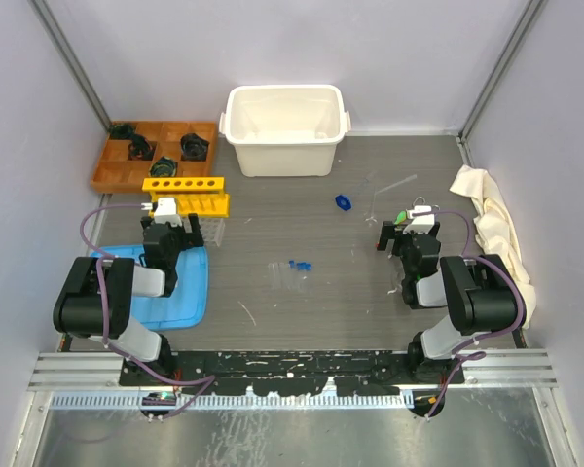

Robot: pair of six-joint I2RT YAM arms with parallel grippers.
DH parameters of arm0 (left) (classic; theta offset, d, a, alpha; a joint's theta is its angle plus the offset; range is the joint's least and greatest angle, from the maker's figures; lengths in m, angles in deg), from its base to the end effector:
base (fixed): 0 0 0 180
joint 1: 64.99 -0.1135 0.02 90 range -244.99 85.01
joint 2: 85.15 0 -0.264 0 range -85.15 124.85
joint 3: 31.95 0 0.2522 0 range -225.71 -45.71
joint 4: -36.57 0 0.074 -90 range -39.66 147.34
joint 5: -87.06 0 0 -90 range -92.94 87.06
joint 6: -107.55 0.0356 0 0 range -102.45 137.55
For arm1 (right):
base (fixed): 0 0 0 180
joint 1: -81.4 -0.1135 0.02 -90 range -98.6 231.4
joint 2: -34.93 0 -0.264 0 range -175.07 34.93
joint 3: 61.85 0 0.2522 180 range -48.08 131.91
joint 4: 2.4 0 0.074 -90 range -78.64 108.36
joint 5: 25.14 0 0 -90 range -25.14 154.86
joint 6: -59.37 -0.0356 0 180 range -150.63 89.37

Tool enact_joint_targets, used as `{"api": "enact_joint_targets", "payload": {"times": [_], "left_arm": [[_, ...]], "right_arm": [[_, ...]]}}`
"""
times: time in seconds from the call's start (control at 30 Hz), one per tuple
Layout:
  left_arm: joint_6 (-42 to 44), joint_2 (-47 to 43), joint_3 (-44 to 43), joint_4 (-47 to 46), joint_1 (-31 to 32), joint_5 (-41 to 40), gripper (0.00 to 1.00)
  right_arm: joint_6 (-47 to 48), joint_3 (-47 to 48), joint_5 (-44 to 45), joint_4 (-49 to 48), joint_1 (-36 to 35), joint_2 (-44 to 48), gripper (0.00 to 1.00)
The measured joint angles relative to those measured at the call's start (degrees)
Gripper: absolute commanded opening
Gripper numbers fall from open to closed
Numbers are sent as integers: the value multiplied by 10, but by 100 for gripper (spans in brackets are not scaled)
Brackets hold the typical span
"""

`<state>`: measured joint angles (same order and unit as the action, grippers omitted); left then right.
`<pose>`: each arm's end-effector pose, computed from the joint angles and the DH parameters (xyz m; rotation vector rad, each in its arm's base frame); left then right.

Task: Organize the chemistry lab equipment
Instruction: Pick up the test tube at the center of the board.

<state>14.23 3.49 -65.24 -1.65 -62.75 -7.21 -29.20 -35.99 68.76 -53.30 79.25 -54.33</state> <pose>0.2617 -0.0076 0.1377 -0.0690 1.8676 0.0027 0.2364 0.0065 0.1283 -0.0070 1.7887 -0.0519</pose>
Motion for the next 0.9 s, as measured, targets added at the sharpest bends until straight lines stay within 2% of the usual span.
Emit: {"api": "enact_joint_targets", "payload": {"times": [0.57,0.67,0.77,0.83,0.9], "left_arm": [[3,0,-2,4,1,0,98],[17,-17,-18,50,12,-4,98],[36,-62,-44,129,42,-21,98],[42,-107,-64,173,68,-29,98],[31,-156,-74,196,84,-25,98]], "right_arm": [[0,1,15,15,-5,11,100],[-2,20,45,92,-22,66,100],[-40,85,79,233,-38,141,100],[-63,137,72,310,-39,173,100],[-83,174,29,361,-38,208,100]]}}
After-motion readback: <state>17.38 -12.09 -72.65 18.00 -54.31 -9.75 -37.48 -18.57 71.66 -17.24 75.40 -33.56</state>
